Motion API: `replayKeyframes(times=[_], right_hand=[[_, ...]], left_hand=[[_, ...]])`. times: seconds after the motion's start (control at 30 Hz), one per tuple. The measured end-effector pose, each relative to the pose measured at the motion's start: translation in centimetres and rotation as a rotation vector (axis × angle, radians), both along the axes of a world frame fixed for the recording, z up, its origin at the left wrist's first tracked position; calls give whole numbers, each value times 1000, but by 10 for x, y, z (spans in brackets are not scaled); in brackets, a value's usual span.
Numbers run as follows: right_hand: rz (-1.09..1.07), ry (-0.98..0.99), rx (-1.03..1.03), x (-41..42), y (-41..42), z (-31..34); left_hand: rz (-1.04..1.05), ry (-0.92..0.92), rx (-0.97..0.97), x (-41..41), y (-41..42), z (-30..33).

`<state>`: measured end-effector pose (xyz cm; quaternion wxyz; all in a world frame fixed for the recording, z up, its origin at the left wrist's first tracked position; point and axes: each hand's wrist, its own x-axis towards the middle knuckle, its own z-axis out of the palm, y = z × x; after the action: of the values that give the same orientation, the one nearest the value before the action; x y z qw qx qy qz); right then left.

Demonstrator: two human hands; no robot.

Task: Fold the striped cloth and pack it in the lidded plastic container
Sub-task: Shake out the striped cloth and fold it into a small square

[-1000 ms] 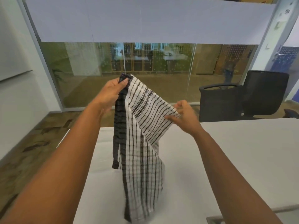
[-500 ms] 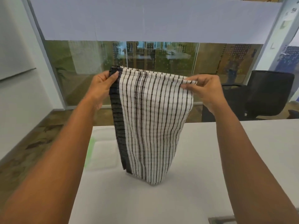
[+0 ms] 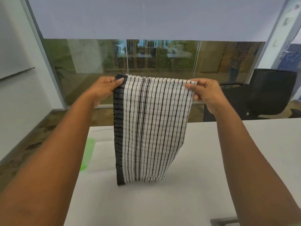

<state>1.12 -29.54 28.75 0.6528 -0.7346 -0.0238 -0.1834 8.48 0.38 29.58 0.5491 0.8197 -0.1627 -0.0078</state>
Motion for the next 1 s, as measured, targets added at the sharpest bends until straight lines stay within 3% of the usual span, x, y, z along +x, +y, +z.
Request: replayKeyframes(times=[0.07, 0.13, 0.2, 0.37, 0.53, 0.63, 0.77, 0.9, 1.0], right_hand=[[-38, 111, 25, 13, 2, -10], [-77, 154, 44, 24, 6, -18], [-145, 121, 13, 35, 10, -24], [-194, -102, 70, 42, 7, -13], [-45, -199, 114, 23, -5, -3], [99, -107, 42, 1, -21, -7], [352, 202, -188, -30, -41, -36], [547, 488, -460, -53, -44, -79], [669, 664, -485, -69, -37, -107]], left_hand=[[36, 105, 80, 8, -6, -7], [21, 254, -20, 13, -12, -14], [34, 292, -156, 17, -19, -18], [79, 89, -371, 26, -36, -12], [14, -64, -414, 21, -29, -10], [-173, -24, -266, 13, -11, -21], [-478, 215, 21, -3, 11, -53], [-591, 433, 329, -17, 12, -101], [-676, 598, 519, -32, 7, -134]])
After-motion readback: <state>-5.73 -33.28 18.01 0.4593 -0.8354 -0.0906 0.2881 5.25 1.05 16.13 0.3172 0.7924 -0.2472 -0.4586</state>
